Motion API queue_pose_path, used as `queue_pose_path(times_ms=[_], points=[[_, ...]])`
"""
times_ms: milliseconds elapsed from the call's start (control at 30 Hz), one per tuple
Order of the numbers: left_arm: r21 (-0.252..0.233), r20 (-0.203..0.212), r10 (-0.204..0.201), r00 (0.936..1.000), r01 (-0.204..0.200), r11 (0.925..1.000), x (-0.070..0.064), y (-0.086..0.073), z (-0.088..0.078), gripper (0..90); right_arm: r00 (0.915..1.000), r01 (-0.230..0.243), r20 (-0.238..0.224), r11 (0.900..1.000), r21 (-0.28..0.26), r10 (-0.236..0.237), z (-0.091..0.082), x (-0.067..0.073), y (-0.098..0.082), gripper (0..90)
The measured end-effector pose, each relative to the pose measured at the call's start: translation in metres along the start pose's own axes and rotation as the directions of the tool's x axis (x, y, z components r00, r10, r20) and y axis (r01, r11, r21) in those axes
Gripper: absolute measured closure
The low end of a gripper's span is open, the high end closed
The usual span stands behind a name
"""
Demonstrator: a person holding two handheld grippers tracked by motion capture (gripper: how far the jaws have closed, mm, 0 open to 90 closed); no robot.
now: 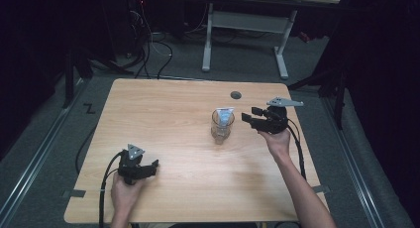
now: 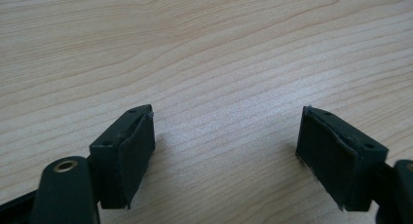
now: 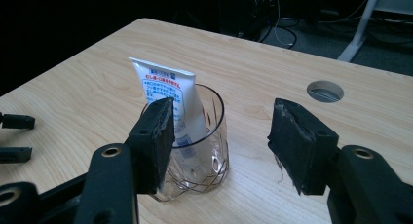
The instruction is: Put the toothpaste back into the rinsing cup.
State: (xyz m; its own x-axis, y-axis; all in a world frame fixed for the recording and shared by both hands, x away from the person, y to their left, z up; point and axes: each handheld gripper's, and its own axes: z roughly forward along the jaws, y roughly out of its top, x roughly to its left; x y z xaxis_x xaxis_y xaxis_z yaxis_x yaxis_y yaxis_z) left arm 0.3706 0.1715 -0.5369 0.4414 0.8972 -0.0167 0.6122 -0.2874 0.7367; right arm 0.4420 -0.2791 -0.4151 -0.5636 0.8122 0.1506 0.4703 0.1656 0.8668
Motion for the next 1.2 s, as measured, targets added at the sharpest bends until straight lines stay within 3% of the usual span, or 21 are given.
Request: queue_pose_path(times_ms=[1200], points=[[0.0,0.0,0.0,1.0,0.0,1.0,0.0,0.0,0.0,21.9,0.9969,-0.067,0.041,0.998,0.002,0.067,-0.03,-0.016,-0.034,44.9]])
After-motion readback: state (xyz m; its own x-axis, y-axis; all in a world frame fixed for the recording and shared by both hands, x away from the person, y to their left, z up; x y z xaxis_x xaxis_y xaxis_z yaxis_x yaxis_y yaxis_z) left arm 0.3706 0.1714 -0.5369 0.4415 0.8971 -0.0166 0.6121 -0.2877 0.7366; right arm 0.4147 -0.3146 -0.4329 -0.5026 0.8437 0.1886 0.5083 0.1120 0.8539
